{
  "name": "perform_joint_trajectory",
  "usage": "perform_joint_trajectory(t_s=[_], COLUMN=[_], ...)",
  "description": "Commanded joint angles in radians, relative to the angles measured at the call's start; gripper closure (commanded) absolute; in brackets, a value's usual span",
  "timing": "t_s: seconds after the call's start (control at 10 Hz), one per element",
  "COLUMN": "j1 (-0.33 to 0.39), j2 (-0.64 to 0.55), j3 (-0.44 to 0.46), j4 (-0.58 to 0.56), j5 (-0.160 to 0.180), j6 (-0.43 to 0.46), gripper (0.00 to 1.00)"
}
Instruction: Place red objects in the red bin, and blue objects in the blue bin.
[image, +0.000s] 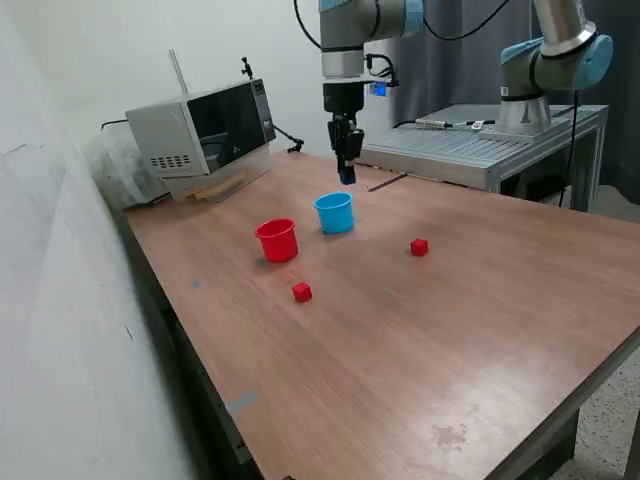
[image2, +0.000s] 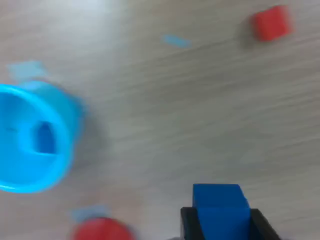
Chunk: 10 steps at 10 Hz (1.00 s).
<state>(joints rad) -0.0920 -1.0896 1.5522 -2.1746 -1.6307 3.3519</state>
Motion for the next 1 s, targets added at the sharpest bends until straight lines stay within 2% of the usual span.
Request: perform_joint_trajectory(t_s=[0.0,0.3,0.7,0.8,0.9], j1=[-0.130,-0.195,-0.207,-0.207,-0.207], j2=[-0.009,-0.007,-0.007,-0.007,-0.009], j3=[0.037,0.080,0.100,0.103,0.106], j4=[0.007,0.004,0.004,0.004,0.003], j5=[-0.001,0.000,-0.001,-0.003,-0.003], j6=[-0.040,-0.078,-0.085,-0.085,-0.086], gripper=[1.00,1.00,1.00,0.00,0.00])
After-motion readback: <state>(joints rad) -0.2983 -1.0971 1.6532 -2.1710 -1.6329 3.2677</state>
